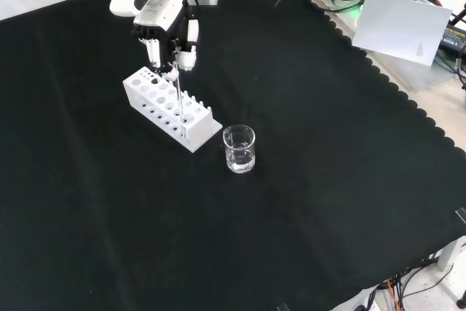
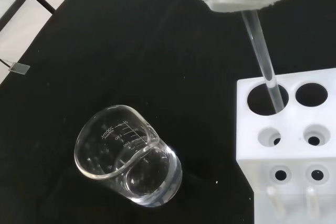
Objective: Put the glass rod back on the white test tube rack.
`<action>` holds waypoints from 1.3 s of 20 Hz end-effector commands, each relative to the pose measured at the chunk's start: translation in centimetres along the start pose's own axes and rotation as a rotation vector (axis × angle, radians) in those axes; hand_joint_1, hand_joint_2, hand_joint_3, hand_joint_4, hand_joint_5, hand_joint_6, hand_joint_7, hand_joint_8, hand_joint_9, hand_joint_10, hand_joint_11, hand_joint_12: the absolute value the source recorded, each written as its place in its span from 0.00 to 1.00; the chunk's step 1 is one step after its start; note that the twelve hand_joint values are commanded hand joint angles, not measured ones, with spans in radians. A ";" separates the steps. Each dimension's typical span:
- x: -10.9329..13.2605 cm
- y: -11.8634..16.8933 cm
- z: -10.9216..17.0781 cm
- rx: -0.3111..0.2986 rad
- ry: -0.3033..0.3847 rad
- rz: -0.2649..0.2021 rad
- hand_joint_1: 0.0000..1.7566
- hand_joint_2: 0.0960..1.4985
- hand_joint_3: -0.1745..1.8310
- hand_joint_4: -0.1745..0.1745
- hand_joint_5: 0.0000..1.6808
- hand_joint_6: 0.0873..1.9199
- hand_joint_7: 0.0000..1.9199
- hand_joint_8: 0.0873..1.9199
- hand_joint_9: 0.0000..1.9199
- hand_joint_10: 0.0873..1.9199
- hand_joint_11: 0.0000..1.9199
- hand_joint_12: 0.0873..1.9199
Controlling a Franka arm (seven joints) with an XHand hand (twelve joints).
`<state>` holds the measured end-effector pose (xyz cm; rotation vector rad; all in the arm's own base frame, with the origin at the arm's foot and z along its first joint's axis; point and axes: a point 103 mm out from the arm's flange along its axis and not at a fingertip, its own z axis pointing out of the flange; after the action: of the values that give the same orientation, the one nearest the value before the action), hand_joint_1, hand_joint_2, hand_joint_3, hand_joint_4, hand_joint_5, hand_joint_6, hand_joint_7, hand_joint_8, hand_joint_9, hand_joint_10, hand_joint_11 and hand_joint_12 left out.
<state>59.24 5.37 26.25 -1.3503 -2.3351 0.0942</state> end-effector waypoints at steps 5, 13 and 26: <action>0.3 -0.1 0.2 0.006 -0.001 0.000 0.81 0.54 0.00 0.00 0.34 0.39 0.36 0.40 0.92 0.37 0.96 0.47; -0.2 -0.5 0.7 0.017 0.007 -0.004 0.81 0.53 0.00 0.00 0.32 0.38 0.35 0.40 0.92 0.36 0.97 0.47; -0.6 -0.5 1.9 0.043 -0.004 -0.003 0.81 0.53 0.00 0.00 0.30 0.37 0.34 0.40 0.93 0.35 0.97 0.47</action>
<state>58.42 5.05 24.41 -1.3250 -2.3230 0.1508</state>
